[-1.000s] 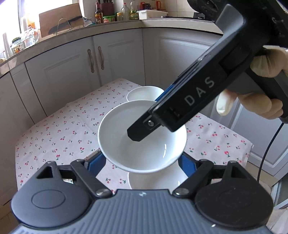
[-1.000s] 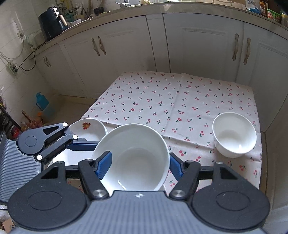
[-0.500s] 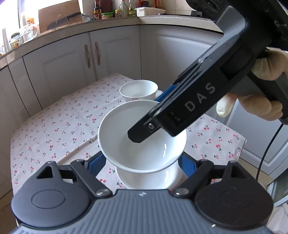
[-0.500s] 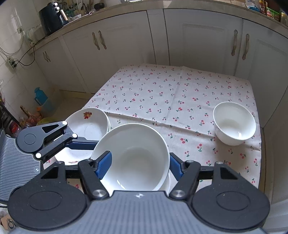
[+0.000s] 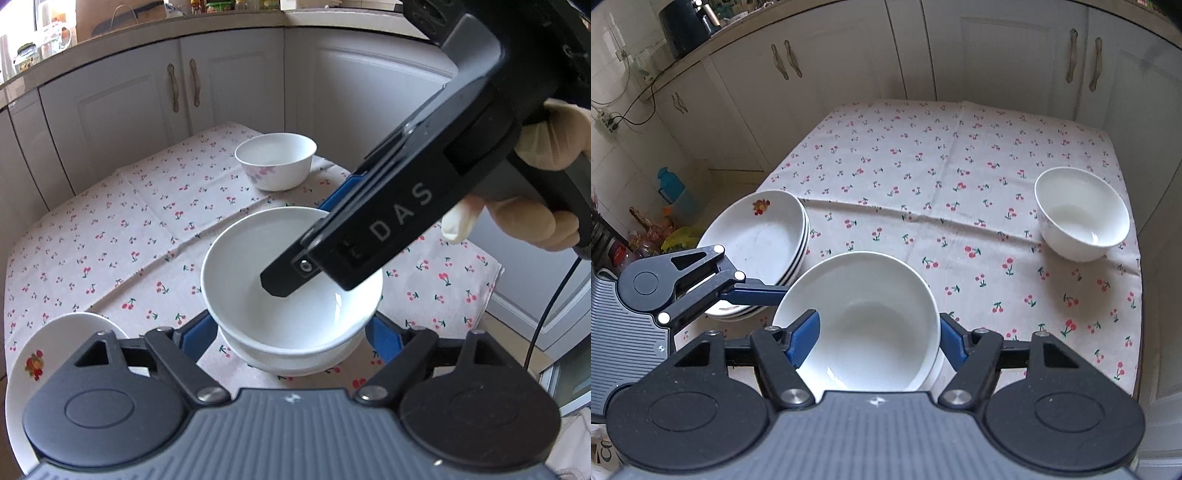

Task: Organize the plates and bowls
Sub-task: 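Lift the nested bowls with the right gripper toward the plate stack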

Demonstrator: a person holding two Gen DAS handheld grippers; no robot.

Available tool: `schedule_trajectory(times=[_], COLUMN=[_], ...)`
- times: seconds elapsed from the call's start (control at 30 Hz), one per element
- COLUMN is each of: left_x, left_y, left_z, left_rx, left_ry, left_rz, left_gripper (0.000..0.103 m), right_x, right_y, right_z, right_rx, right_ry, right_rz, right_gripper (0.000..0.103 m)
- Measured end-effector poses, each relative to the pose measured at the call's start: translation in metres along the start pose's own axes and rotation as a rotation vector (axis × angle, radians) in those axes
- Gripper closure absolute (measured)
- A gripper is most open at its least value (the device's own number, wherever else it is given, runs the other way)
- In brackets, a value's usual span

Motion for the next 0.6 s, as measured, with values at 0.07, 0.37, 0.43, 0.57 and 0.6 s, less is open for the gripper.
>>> schedule_trajectory(times=[0.07,0.37,0.43,0.57,0.6], left_x=[-0.0007,-0.0032,-0.0028,-0.0029,-0.0028], left_y=[0.0005,0.0034,0.0032,0.0035,0.0034], left_z=[-0.0003,-0.0012,-0.0012,-0.0012,-0.0013], left_rx=[0.001,-0.003,-0.001,-0.003,-0.003], left_ry=[0.002,0.000,0.001,0.003,0.003], left_rz=[0.003,0.026,0.025,0.024,0.024], left_gripper=[0.017,0.017,0.017,0.017,0.017], right_x=[-0.0008,-0.0034,-0.0044,-0.0037,-0.0037], right_y=[0.0012,0.0078,0.0087,0.0097,0.0105], right_z=[-0.0012,-0.0062,-0.0065,-0.0077,-0.0083], right_rx=[0.003,0.015,0.016,0.013,0.012], right_ry=[0.002,0.015,0.016,0.020,0.020], right_rz=[0.001,0.009,0.008,0.011,0.013], right_gripper=[0.029,0.029,0.028,0.028,0.028])
Point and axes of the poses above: each gripper's, at about its wrist camera, not at the fingertips, and y roughly the way its jaws point, z to its left, x to its top, the point moved 5 cm from there along y, roughly the way its jaws point, and after that the axes turned 15 degrees about x, right-handed, at the moved point
